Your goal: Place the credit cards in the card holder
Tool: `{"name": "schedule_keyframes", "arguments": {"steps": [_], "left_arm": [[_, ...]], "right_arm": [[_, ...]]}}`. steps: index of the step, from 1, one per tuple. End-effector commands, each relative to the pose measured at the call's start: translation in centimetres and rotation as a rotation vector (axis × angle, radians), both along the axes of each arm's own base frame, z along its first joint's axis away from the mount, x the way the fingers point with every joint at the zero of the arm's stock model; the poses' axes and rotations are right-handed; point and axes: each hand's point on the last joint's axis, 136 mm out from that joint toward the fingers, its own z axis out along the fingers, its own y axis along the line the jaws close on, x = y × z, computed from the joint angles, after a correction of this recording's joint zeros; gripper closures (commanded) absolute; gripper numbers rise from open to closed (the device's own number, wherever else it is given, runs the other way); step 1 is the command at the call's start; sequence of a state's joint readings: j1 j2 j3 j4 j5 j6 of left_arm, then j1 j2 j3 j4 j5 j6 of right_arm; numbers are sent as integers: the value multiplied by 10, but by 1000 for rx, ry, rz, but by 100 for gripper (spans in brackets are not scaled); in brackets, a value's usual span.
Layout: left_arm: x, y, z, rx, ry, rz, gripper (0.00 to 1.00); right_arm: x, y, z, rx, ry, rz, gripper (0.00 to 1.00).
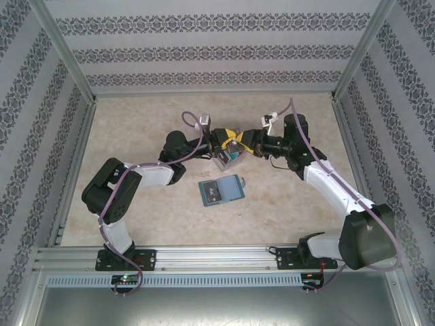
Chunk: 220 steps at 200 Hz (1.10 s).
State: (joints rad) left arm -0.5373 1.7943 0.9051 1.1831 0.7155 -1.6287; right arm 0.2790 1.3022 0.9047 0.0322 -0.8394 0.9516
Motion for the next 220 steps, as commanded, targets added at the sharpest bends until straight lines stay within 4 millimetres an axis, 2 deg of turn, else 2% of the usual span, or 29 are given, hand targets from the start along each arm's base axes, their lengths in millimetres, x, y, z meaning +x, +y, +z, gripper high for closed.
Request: {"name": "schedule_keyframes", "arguments": {"steps": [1,27,53,67,100,116,128,143,170,187,205,220], "left_arm": [[-5,7,32,-59,-101,29,90],[-6,7,34,-66,-103,25,88],[-9,6,42,-83,-122,6,86],[-10,7,44,-86,-119,7,83],[-13,7,52,-104,-138,-9,83],[-15,6,54,-104,-143,-20,83],[-15,6,53,-105,-142,-24,83],[-14,5,51,-103,-139,-23,83],[-13,5,45,-97,-125,-22,82],[-13,5,44,-90,-120,-23,80],[-15,4,44,-87,-127,-33,84],[-15,4,44,-82,-124,-35,76]], "right_arm": [[-21,17,-4,-5,0,110,65],[-18,26,-11,-16,23,136,66],[-8,18,-24,-66,39,59,69],[1,6,-32,-92,58,2,72],[9,-22,-43,-140,89,-108,71],[9,-25,-45,-128,96,-117,71],[8,-24,-43,-117,92,-107,78],[8,-23,-40,-110,88,-108,77],[9,-22,-30,-96,56,-100,85],[10,-28,-33,-127,56,-114,85],[12,-32,-36,-145,64,-144,88],[14,-33,-35,-136,62,-157,89]]}}
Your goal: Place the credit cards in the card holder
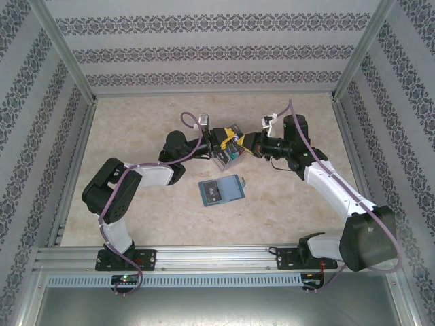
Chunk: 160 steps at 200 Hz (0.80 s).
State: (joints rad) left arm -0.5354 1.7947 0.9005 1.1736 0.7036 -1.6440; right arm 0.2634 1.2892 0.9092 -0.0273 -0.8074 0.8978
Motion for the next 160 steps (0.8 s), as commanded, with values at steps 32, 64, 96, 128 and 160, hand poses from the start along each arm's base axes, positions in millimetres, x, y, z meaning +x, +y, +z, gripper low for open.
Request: {"name": "schedule_keyframes", "arguments": {"steps": [32,64,96,128,160], "left_arm": [[-18,2,44,-73,-151,-48,74],[-19,0,42,-64,-150,-58,74],[-18,0,39,-56,-147,-57,81],[-19,1,37,-52,-143,-53,85],[-20,2,38,-48,-150,-49,99]], "right_arm": [[16,-30,-24,-84,57,-190,91],[20,-31,-21,-43,67,-232,92],[20,-36,-23,-59,69,-266,92],[20,-39,-27,-50,92,-297,88],[20,-35,-22,-37,77,-278,83]]}}
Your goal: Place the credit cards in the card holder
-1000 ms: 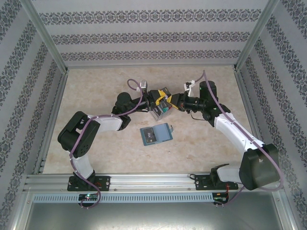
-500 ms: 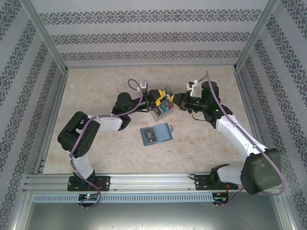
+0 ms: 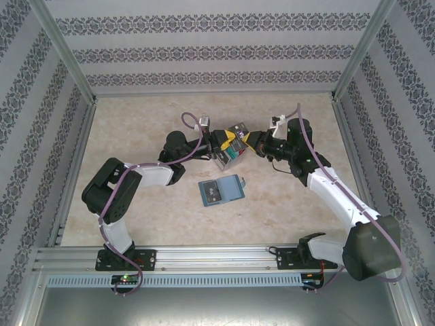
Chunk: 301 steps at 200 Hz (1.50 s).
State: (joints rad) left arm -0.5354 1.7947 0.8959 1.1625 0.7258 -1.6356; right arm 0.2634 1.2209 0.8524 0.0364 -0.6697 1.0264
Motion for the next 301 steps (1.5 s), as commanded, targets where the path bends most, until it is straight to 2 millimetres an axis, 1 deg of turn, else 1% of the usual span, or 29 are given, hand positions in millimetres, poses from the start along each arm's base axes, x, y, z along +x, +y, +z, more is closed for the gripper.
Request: {"name": "schedule_keyframes", "arguments": {"steps": [1,15,22,33,56,88,93,103,127,160,177,196,210,235,242,254,267,278,301], "left_arm": [[-16,3,42,-64,-153,-30,100],[-16,3,43,-63,-155,-34,100],[-17,3,42,-60,-155,-37,100],[-18,2,40,-55,-152,-44,100],[-19,2,36,-52,-148,-45,100],[-20,2,38,-51,-156,-52,100],[-20,2,37,-50,-154,-53,100],[-20,2,37,-47,-151,-54,100],[-20,2,38,-48,-153,-55,100],[-21,1,36,-38,-151,-59,100],[-21,1,34,-36,-149,-62,100],[-22,1,34,-31,-149,-64,100],[-22,1,33,-28,-145,-67,100],[-23,0,33,-22,-145,-78,100],[-23,0,32,-18,-143,-77,98],[-23,1,30,-11,-137,-72,93],[-24,2,29,-9,-138,-70,92],[-24,2,30,-9,-140,-68,92],[-24,3,30,-8,-141,-66,92]], "right_arm": [[12,-20,-26,-53,63,-111,83],[12,-19,-21,-49,49,-97,83],[12,-17,-17,-43,38,-86,79],[12,-15,-10,-37,15,-67,79],[12,-15,-6,-45,0,-60,77],[13,-10,-4,-40,-4,-21,77],[13,-11,-4,-43,-4,-19,75],[14,-13,-4,-50,-13,-33,67],[15,-17,-3,-50,-22,-38,63],[16,-17,-2,-37,-20,-24,61],[16,-14,2,-29,-26,-2,62],[16,-14,5,-29,-43,11,65],[17,-15,5,-33,-45,4,77],[19,-19,1,-50,-43,-15,87],[19,-22,-1,-58,-43,-31,89],[20,-26,0,-65,-51,-55,96],[20,-31,0,-76,-53,-83,97],[20,-31,1,-74,-59,-85,100],[20,-36,-2,-84,-46,-110,100]]}}
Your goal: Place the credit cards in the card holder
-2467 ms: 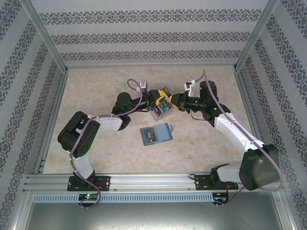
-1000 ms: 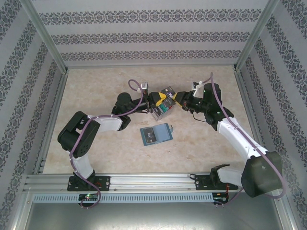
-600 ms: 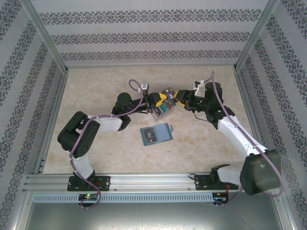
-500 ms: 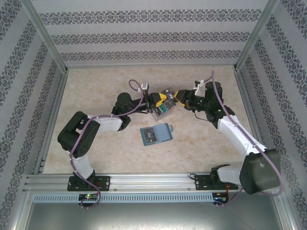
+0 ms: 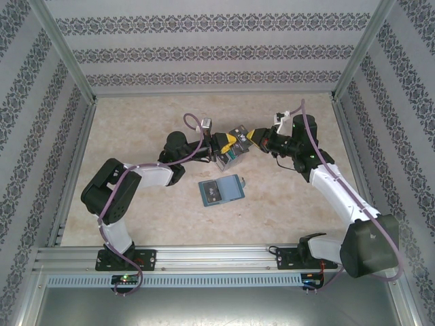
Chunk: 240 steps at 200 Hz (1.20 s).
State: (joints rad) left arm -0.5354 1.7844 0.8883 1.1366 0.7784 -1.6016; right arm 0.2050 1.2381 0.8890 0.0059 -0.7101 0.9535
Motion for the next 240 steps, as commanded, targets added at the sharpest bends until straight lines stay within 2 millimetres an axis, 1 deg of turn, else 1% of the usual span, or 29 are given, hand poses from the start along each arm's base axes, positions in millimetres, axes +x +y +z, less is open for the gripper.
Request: {"name": "schedule_keyframes", "arguments": {"steps": [1,17,27,37,51,63,72,77,89,94,104,110,119,137,145,155,163,174,191,215,229,240], "left_arm": [[-14,5,34,-41,-123,-22,92],[-13,6,33,-38,-114,-18,88],[-14,6,33,-38,-120,-18,92],[-14,6,31,-32,-112,-19,92],[-14,8,27,-25,-102,-11,88],[-15,8,26,-27,-108,-12,97],[-15,10,25,-24,-101,-17,98],[-15,13,21,-18,-87,-10,100],[-14,27,10,3,-55,29,100],[-12,34,-1,32,-20,51,100],[-11,50,-19,79,24,110,100],[-12,61,-27,103,41,150,100],[-15,76,-46,163,92,198,100],[-26,98,-67,322,141,256,100],[-31,104,-72,407,146,263,100],[-37,110,-69,476,128,263,100],[-40,114,-66,516,111,269,100],[-42,119,-62,550,92,278,100],[-44,122,-64,575,91,278,100],[-44,116,-66,548,94,251,100],[-43,115,-67,540,100,243,100],[-44,115,-68,545,102,242,100]], "right_arm": [[11,-22,-8,-55,-4,-115,100],[12,-27,-10,-58,-5,-153,100],[12,-30,-9,-61,-8,-172,100],[12,-33,-7,-65,-19,-187,100],[12,-36,-6,-71,-28,-209,100],[12,-36,-4,-73,-33,-210,100],[13,-35,-4,-77,-38,-201,100],[13,-35,-5,-81,-42,-196,100],[14,-32,-9,-121,-70,-180,100],[14,-31,-12,-149,-79,-172,100],[14,-25,-17,-210,-123,-133,100],[15,-22,-25,-262,-131,-120,100],[15,-13,-34,-339,-176,-82,100],[15,9,-56,-519,-257,4,100],[16,21,-64,-578,-299,46,100],[18,36,-74,-623,-341,107,100],[20,44,-81,-666,-356,133,100],[26,51,-92,-718,-379,151,100],[35,62,-106,-771,-412,186,100],[46,78,-114,-779,-467,223,100],[50,84,-114,-774,-506,223,100],[55,84,-115,-783,-522,209,100]]}}
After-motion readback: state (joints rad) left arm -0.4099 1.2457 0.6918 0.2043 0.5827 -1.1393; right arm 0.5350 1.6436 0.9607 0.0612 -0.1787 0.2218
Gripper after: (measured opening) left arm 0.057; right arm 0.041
